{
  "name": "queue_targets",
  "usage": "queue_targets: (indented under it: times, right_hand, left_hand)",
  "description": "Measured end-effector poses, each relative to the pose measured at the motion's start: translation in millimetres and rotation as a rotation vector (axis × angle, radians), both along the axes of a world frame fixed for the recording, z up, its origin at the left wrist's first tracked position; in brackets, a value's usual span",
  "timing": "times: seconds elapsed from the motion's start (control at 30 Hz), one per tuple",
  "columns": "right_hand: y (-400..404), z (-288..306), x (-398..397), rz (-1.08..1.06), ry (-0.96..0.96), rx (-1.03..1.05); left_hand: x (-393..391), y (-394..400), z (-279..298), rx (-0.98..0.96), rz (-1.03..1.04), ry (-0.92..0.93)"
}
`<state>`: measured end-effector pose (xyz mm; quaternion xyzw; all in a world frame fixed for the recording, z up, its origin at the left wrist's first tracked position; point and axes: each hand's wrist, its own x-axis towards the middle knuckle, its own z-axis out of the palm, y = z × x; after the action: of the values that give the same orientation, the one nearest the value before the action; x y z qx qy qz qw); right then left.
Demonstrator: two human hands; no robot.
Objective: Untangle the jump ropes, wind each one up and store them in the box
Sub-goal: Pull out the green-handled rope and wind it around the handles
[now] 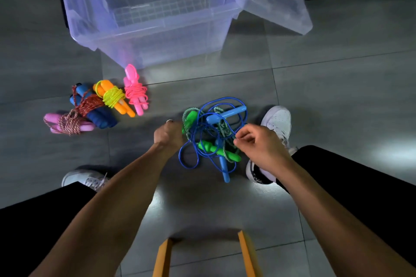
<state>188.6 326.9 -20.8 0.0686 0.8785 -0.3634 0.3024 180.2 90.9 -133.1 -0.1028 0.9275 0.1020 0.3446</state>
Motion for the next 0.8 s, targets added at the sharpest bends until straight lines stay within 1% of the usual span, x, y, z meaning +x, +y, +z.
queue_targets:
  times: [0.07,0.1,0.2,0.33,0.4,0.5,0.57,0.67,0.7,0.73,0.8]
  right_hand:
    - [-1,0,0,0.014,-0.006,0.025]
    - [-3,1,-1,0.029,0.000,0.034]
    - [-14,10,-2,0.084,0.026,0.049]
    - [-29,42,-2,0.117,0.086,0.013]
    - [-37,64,-5,0.140,0.165,0.004]
    - [-43,103,-9,0.243,0.296,-0.022]
    - [-45,129,-10,0.345,0.321,-0.052]
    - [-51,160,-16,0.416,0.265,-0.108]
    - [-52,168,-17,0.427,0.252,-0.146]
    - [-52,173,-20,0.424,0.256,-0.200]
    - [-49,181,-24,0.369,0.232,-0.300]
  left_hand:
    - [-2,-2,18,0.005,0.027,0.003]
    - [-3,-5,31,-0.007,0.003,0.012]
    - [-8,-19,85,-0.073,-0.186,0.068]
    - [-15,-32,179,-0.142,-0.419,0.171]
    - [-16,-37,225,-0.166,-0.456,0.273]
    - [-4,-44,282,-0.091,-0.422,0.415]
    - [9,-47,309,0.007,-0.346,0.510]
    - [28,-47,333,0.230,-0.179,0.685]
    - [33,-47,337,0.342,-0.096,0.696]
    - [37,-47,340,0.494,0.013,0.674]
    - [42,-50,342,0.823,0.303,0.623]
